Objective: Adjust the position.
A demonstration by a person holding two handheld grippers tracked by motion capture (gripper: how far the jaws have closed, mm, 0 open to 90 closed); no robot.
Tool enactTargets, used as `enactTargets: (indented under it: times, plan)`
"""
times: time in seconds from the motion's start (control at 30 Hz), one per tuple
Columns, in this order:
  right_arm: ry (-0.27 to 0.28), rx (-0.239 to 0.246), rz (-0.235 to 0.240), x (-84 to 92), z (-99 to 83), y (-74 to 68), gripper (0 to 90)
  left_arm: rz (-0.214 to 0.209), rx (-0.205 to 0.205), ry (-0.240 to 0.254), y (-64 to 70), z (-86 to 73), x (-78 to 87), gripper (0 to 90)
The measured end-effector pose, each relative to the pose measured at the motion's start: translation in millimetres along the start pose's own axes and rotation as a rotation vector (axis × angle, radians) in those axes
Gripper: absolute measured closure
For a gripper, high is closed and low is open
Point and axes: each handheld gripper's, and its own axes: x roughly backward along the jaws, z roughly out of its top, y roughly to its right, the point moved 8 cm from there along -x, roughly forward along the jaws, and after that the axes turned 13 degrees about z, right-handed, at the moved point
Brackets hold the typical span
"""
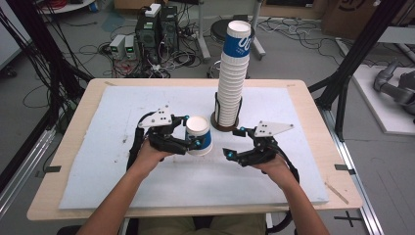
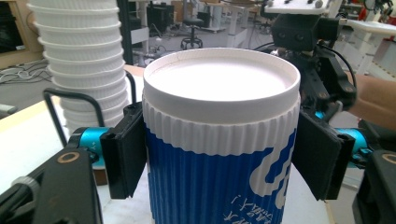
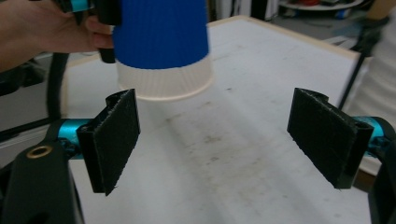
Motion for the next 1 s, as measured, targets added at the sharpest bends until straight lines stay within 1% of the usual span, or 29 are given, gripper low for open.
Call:
enactTargets:
  times: [0.07, 0.13, 0.2, 0.23, 0.33, 0.47, 0.5, 0.63, 0.7, 0.73, 0.8, 0.83, 0.93, 1.0]
  plan:
    - [-0.012, 0.004, 0.023, -6.4, -0.4, -2.2, 17.3, -0.008, -0.007, -0.004, 2.5, 0.5, -2.3, 26.5]
    - [-0.010, 0.003, 0.032, -11.5, 0.0, -3.9, 17.2, -0.015, -0.011, -0.006, 5.6, 1.1, -4.7, 26.5]
    - [-0.001, 0.012, 0.038, -15.7, 1.2, -5.0, 17.2, -0.023, -0.026, -0.014, 8.1, 1.2, -6.8, 26.5]
    - [0.000, 0.012, 0.051, -17.7, 1.5, -6.6, 17.3, -0.026, -0.029, -0.018, 9.5, 1.1, -7.9, 26.5]
    - [0.015, 0.029, 0.069, -21.5, 3.5, -9.5, 17.3, -0.043, -0.032, -0.018, 13.3, 1.4, -10.1, 26.5]
    - [0.027, 0.031, 0.083, -24.2, 4.2, -10.4, 17.3, -0.064, -0.041, -0.016, 16.7, 1.5, -11.9, 26.6]
    - [0.027, 0.029, 0.094, -25.5, 3.9, -11.3, 17.3, -0.070, -0.045, -0.016, 17.3, 1.6, -12.4, 26.6]
    - [0.034, 0.042, 0.121, -33.5, 4.1, -16.1, 17.2, -0.104, -0.044, -0.007, 24.0, 2.3, -16.0, 26.6]
    - [0.038, 0.052, 0.123, -37.5, 5.0, -17.6, 17.0, -0.118, -0.048, -0.006, 28.0, 2.5, -18.7, 26.6]
    - [0.040, 0.057, 0.127, -39.3, 5.4, -18.0, 17.0, -0.134, -0.045, -0.002, 30.5, 3.0, -19.9, 26.6]
    - [0.036, 0.069, 0.141, -43.0, 5.2, -20.2, 17.0, -0.141, -0.037, 0.000, 32.5, 3.5, -21.1, 26.6]
    - [0.034, 0.072, 0.140, -43.5, 4.9, -20.2, 17.1, -0.148, -0.035, 0.001, 33.5, 3.7, -21.6, 26.6]
    - [0.034, 0.062, 0.149, -43.8, 4.5, -20.0, 18.4, -0.151, -0.033, 0.001, 33.6, 3.8, -21.9, 26.6]
    - [0.033, 0.071, 0.150, -42.8, 5.0, -20.0, 19.4, -0.154, -0.031, 0.003, 33.4, 4.2, -21.5, 26.8]
